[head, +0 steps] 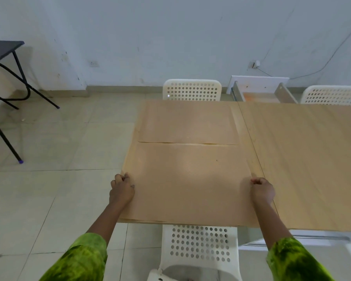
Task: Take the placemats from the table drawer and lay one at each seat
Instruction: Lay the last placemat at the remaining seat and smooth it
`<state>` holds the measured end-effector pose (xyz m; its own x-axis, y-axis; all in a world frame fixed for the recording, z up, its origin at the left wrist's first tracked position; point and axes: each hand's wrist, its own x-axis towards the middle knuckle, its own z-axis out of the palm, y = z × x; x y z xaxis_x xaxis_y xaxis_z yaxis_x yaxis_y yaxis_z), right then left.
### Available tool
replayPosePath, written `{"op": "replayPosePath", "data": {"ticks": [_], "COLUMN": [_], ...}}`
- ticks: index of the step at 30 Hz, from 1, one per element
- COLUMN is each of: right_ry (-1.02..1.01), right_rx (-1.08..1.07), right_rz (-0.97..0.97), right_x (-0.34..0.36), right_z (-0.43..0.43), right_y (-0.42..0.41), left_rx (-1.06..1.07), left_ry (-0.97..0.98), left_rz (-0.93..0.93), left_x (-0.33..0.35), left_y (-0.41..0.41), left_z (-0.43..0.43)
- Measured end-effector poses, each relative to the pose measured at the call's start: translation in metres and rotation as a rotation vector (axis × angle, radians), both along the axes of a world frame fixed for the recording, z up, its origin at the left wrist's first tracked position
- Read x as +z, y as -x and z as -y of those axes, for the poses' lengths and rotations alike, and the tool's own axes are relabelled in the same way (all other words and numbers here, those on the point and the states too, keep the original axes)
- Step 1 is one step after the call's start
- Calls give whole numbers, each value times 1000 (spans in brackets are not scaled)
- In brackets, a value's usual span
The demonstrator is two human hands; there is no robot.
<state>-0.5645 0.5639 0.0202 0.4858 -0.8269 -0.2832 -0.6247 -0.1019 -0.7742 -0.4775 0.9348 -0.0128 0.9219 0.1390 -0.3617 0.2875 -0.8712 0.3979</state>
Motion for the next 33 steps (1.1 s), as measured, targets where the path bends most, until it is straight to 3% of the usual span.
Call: {"op": "replayPosePath", "data": {"ticks": [7, 33], "right_ry": [46, 126], "right_rx": [27, 74], "right_rz": [-37, -95], "right_x": [-2, 1], "right_z": [3, 3], "right_y": [-6, -9], "left_rx": [-91, -105], "left_ry": [-82, -169], "left_rz": [2, 28], "left_x": [-4, 1], "left_y": [-2, 0], "left_z": [-2, 4]}}
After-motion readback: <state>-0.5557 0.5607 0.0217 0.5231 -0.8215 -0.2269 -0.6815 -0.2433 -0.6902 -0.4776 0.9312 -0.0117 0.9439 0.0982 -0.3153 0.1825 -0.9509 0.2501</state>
